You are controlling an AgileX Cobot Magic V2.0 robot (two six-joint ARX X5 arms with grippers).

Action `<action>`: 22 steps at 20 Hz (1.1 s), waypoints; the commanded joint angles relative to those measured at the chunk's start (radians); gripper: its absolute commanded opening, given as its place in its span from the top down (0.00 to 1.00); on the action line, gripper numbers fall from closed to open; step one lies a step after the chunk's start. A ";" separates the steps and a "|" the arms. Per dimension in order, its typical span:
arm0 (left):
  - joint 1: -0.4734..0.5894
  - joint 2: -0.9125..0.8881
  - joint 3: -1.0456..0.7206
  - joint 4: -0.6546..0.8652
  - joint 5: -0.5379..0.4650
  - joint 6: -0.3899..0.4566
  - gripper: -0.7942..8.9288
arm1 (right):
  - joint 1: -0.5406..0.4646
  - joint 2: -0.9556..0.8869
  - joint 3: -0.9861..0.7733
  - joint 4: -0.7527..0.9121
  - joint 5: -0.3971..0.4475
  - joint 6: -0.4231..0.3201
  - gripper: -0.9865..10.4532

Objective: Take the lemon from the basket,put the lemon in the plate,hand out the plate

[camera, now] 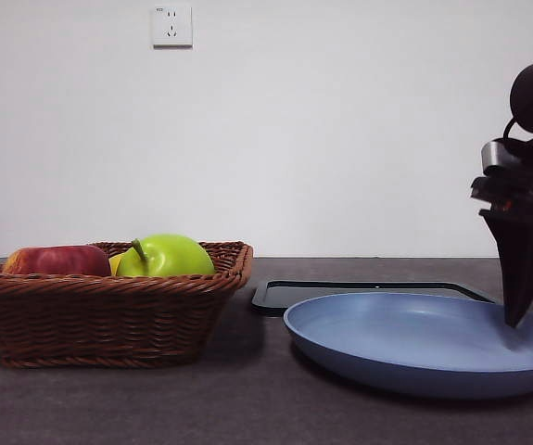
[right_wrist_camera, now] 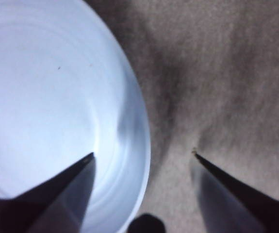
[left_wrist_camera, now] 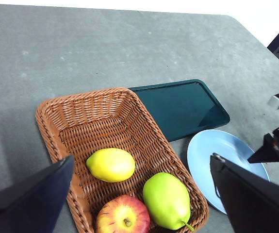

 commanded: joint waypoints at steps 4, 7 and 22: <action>-0.001 0.006 0.014 0.005 0.001 0.012 0.42 | 0.003 0.027 0.013 0.021 -0.001 0.032 0.89; -0.001 0.006 0.014 0.005 0.001 0.012 0.42 | 0.002 0.027 0.013 0.025 -0.001 0.032 0.91; -0.146 0.261 0.122 -0.152 -0.148 -0.043 0.42 | -0.047 -0.220 0.014 -0.174 -0.001 -0.021 0.91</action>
